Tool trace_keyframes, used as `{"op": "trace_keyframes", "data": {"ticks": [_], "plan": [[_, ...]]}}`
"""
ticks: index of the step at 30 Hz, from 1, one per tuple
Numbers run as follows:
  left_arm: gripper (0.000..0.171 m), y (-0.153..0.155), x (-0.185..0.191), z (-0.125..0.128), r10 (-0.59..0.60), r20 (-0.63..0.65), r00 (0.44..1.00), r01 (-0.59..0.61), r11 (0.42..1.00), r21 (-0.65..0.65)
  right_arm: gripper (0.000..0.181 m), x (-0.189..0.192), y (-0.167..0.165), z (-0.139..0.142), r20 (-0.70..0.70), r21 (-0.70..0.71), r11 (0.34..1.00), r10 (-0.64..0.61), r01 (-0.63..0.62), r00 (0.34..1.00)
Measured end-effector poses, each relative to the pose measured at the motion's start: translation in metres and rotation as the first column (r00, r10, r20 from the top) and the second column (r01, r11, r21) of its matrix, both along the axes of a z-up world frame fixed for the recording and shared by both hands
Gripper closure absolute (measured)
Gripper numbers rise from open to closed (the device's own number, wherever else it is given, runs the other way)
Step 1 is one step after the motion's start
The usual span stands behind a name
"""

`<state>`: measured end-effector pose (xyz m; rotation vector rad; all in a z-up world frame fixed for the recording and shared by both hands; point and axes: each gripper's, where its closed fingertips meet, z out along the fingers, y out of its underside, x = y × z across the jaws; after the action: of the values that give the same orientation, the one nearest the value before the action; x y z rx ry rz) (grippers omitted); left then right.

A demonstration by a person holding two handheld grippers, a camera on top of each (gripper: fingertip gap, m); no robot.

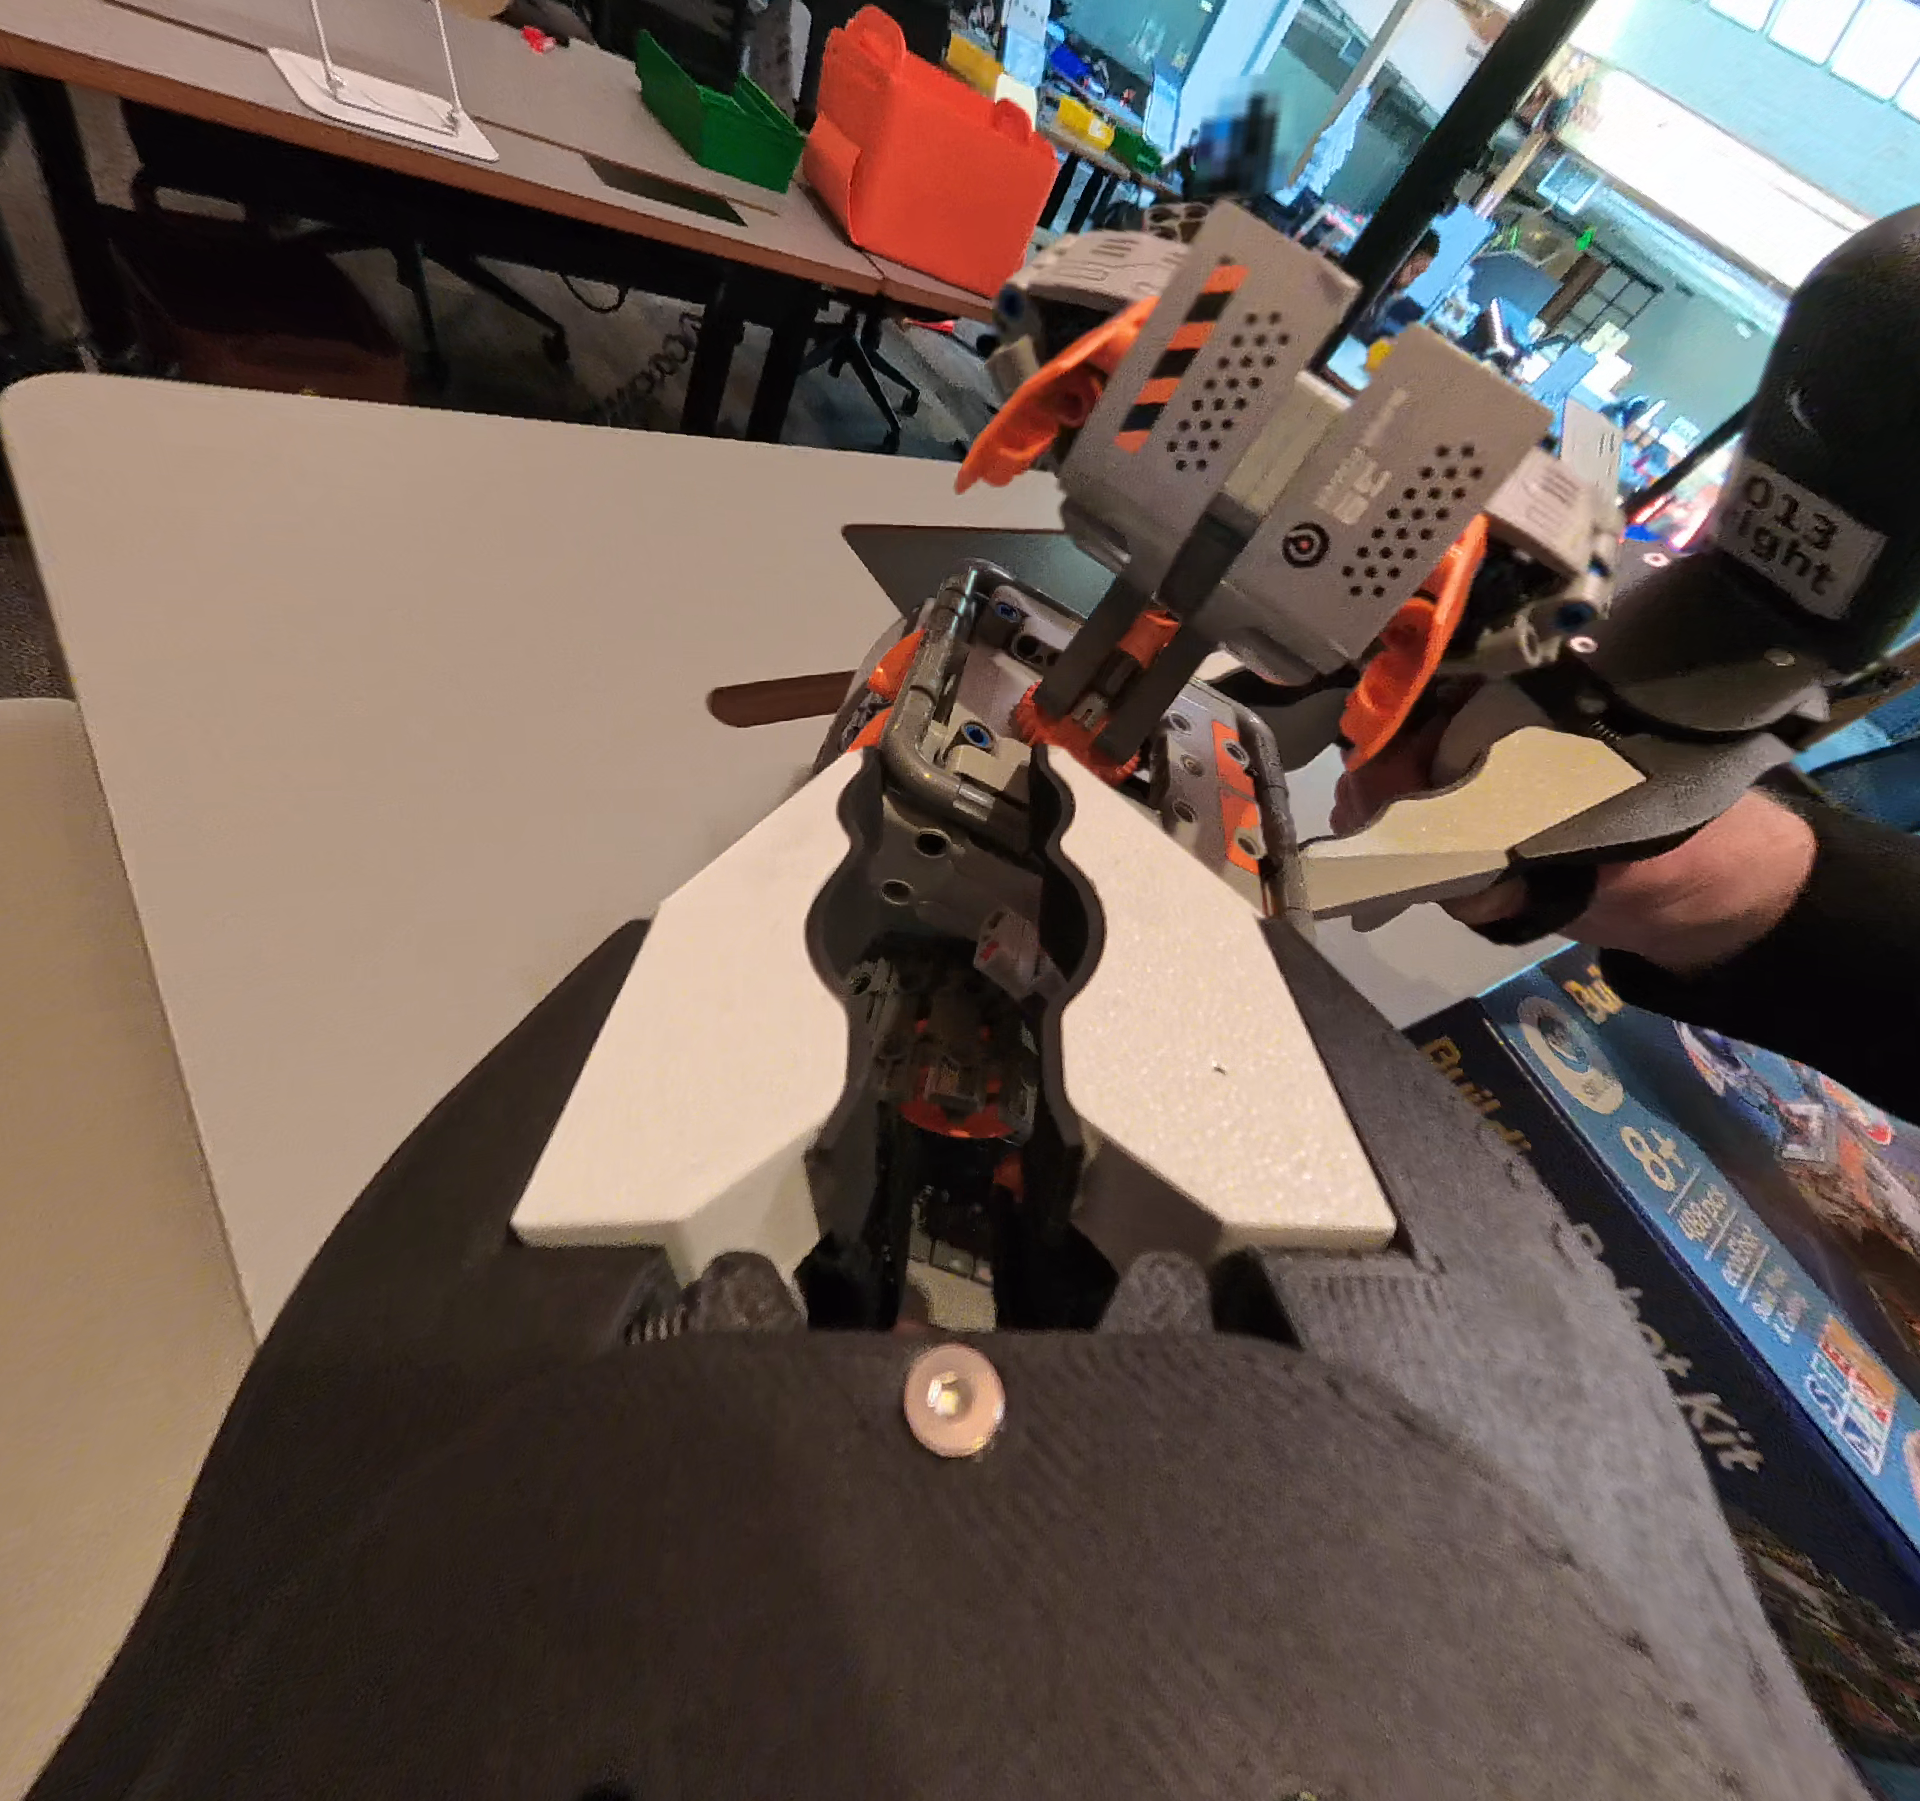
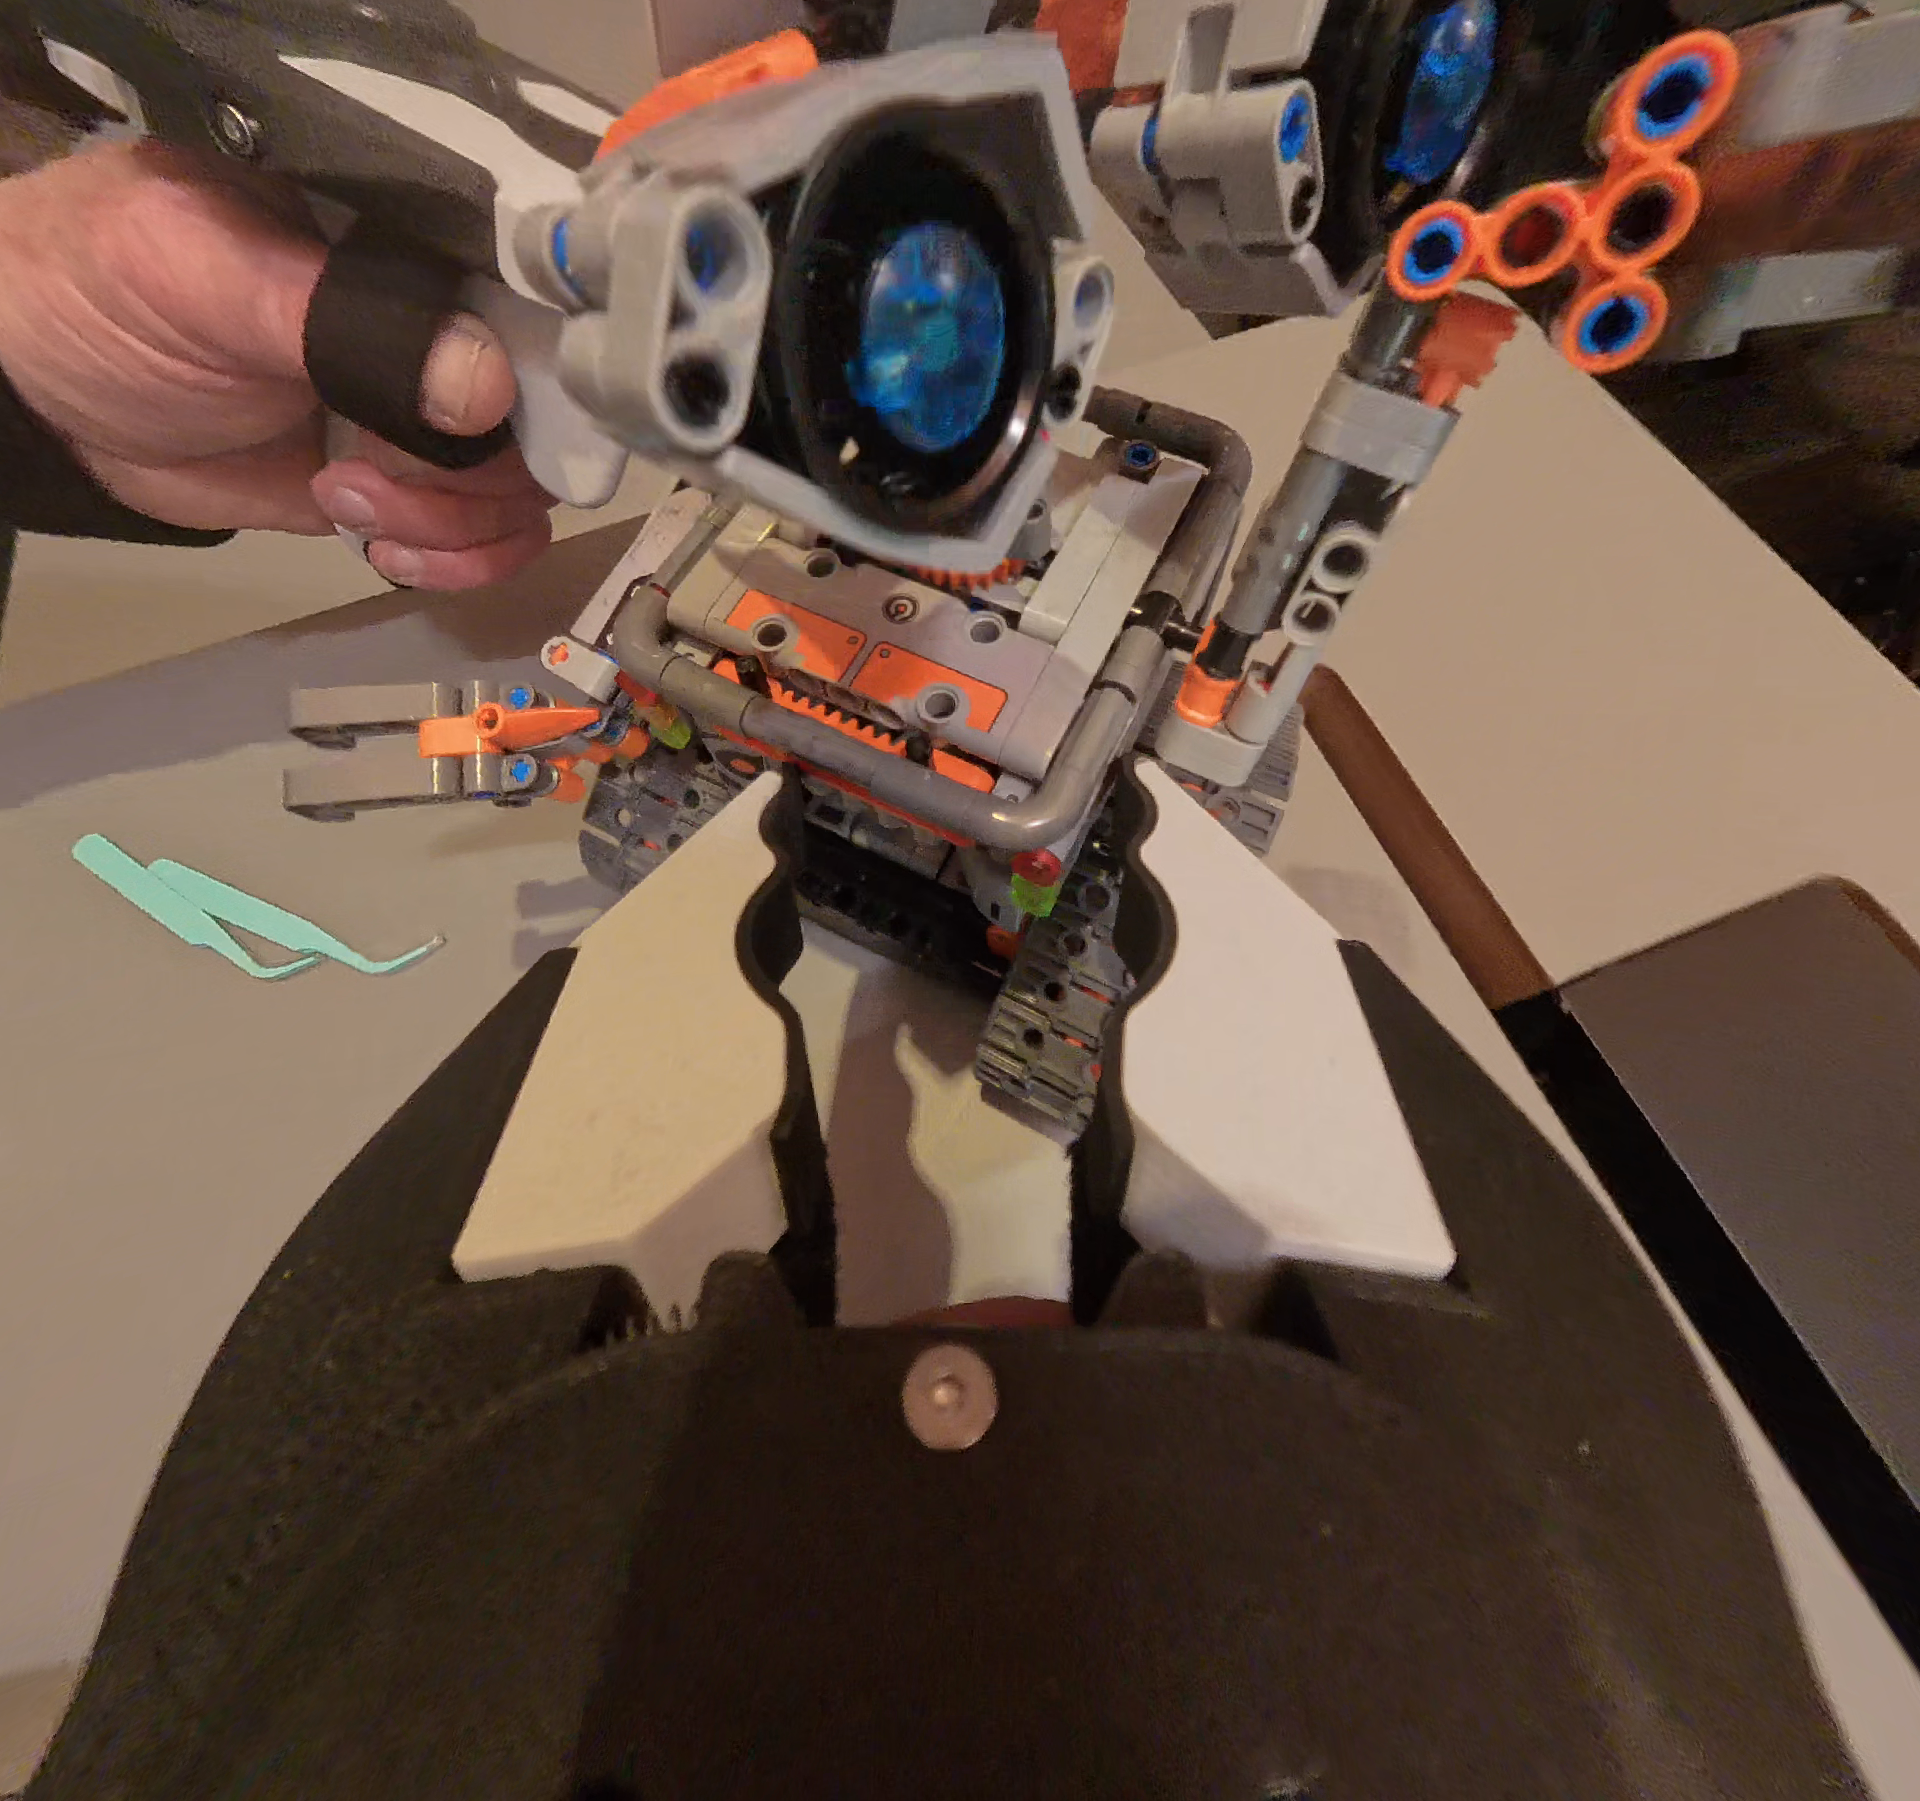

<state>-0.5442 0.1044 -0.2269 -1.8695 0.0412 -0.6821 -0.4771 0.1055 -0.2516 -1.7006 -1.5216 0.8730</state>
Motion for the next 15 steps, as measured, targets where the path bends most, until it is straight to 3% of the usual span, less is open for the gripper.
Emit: {"op": "trace_keyframes", "data": {"ticks": [7,12,15], "plan": [[0.146,-0.004,-0.003,0.000,-0.046,-0.046,0.998,0.045,0.999,-0.024,0.117,0.001,0.002,-0.004,0.058,-0.002,0.999,0.042,-0.042,0.997],[0.123,-0.021,-0.018,0.006,-0.032,-0.072,0.997,0.029,0.999,-0.047,0.108,0.030,-0.006,-0.012,0.144,0.023,1.000,0.011,-0.014,0.990],[0.118,-0.050,-0.030,0.014,-0.030,-0.128,0.991,0.023,0.998,-0.053,0.108,0.051,-0.016,0.000,0.129,0.007,0.999,-0.036,0.036,0.991]]}}
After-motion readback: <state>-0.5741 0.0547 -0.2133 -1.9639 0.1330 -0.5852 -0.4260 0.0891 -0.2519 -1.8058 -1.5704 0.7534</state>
